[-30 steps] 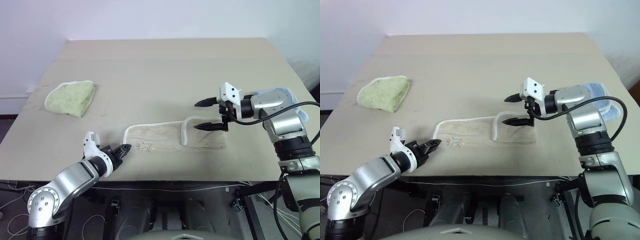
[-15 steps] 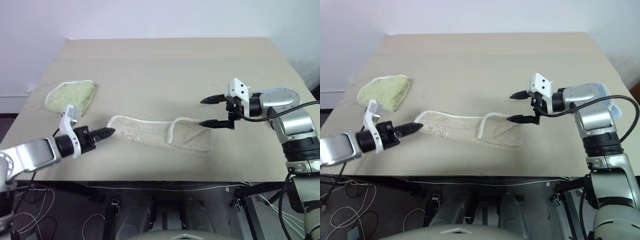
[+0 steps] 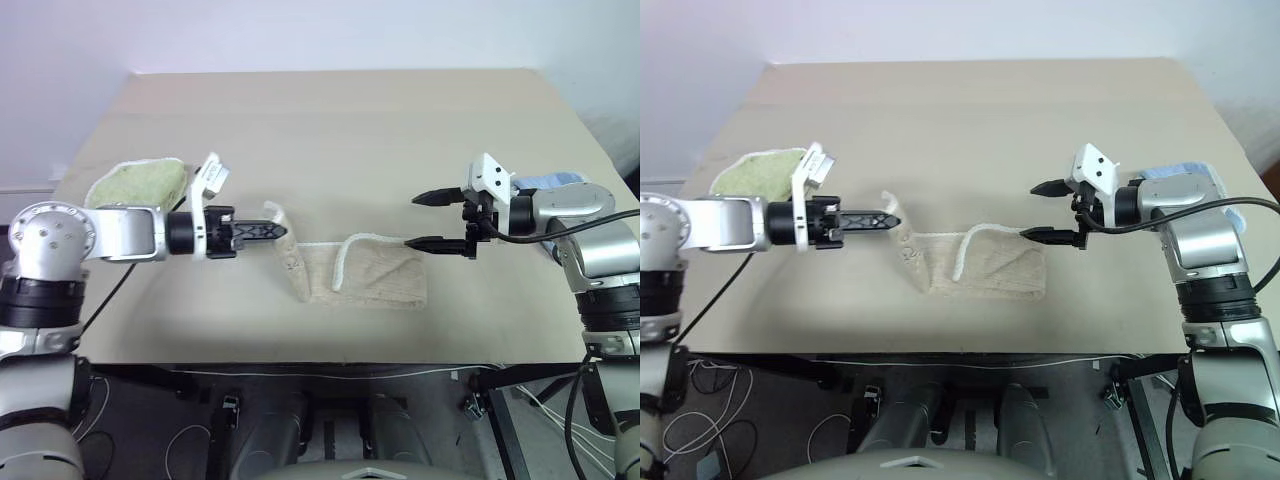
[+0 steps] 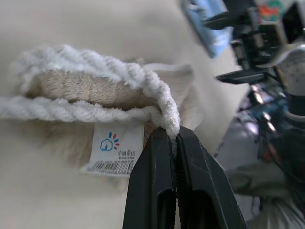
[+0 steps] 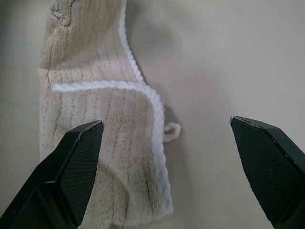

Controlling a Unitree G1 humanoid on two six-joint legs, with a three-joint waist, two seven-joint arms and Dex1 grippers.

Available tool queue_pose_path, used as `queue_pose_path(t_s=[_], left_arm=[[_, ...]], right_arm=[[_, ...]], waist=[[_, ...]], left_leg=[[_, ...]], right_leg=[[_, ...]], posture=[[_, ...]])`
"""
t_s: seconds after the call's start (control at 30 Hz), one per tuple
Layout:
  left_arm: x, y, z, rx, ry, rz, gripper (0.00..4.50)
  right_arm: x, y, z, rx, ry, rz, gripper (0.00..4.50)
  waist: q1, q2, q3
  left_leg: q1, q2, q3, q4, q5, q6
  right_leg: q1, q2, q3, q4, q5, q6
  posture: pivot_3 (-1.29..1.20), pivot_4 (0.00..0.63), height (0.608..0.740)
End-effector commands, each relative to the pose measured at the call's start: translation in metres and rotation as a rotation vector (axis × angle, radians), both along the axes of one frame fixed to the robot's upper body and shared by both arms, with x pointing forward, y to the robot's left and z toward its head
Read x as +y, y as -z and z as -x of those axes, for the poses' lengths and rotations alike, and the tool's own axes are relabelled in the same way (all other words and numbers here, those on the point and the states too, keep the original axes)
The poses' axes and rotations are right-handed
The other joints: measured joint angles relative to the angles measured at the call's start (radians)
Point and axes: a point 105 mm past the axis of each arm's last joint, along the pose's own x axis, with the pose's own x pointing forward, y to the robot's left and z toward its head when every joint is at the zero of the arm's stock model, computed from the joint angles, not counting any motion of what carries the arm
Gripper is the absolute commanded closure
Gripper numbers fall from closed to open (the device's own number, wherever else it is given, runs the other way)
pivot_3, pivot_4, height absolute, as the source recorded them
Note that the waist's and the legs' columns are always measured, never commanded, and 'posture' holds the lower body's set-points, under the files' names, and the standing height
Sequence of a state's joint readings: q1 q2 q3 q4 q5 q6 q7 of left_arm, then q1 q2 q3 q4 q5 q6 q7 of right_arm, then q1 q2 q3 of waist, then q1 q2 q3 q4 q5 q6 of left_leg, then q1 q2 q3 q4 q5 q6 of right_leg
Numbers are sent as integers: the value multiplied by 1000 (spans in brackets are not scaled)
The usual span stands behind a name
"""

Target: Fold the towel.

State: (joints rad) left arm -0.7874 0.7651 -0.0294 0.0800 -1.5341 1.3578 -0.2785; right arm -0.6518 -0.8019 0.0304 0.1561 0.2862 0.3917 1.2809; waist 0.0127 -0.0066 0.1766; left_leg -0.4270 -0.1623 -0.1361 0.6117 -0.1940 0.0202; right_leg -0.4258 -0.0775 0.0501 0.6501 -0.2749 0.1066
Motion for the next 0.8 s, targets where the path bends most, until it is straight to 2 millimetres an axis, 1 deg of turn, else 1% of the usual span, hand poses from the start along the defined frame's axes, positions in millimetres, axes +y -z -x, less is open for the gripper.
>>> queue_pose_path(t_s=[0.03,0.13,0.23,0.3,0.43,0.53,0.6,0.7,0.8], left_arm=[[-18,-7,0,-21,87,3,4439],[-41,-6,-1,-17,165,-4,4439],[-53,-6,-1,-19,212,-8,4439],[-66,-5,-3,-20,241,-7,4439],[-89,6,-7,-14,278,-22,4439],[-106,9,-7,-14,312,-10,4439],[-117,11,-5,-16,339,-10,4439],[-138,19,-7,-14,342,-22,4439],[-149,26,-6,-20,357,-40,4439]], right_arm=[[-4,-16,4,-60,22,-14,0],[-9,-20,5,-68,50,-26,0],[-12,-22,6,-74,68,-34,0],[-16,-24,7,-80,92,-35,0],[-23,-24,10,-81,125,-39,0],[-23,-28,9,-93,148,-72,0],[-23,-26,11,-86,147,-68,0],[-24,-23,13,-80,155,-66,0],[-24,-23,14,-81,166,-66,0]], waist=[[-2,0,0],[-2,0,0],[-3,-1,0],[-1,-1,0],[1,-1,0],[0,-1,1],[-1,-1,1],[0,-1,1],[-1,-1,1]], left_leg=[[0,0,0,0,0,0],[0,0,0,1,1,0],[0,0,0,1,1,0],[0,0,0,1,1,0],[0,0,0,2,1,0],[0,0,0,2,1,0],[0,0,0,2,1,1],[0,0,0,2,1,1],[0,0,0,3,1,2]], right_leg=[[0,0,0,0,0,0],[0,0,0,1,0,0],[0,0,0,1,0,0],[0,0,0,1,0,1],[1,0,0,1,0,1],[1,0,0,1,1,1],[1,0,0,1,1,1],[0,0,-1,1,1,1],[1,0,-1,1,1,2]], posture=[[0,150,740],[0,150,740],[0,150,740],[0,150,740],[0,150,740],[0,150,740],[0,150,740],[0,150,740],[0,150,740]])
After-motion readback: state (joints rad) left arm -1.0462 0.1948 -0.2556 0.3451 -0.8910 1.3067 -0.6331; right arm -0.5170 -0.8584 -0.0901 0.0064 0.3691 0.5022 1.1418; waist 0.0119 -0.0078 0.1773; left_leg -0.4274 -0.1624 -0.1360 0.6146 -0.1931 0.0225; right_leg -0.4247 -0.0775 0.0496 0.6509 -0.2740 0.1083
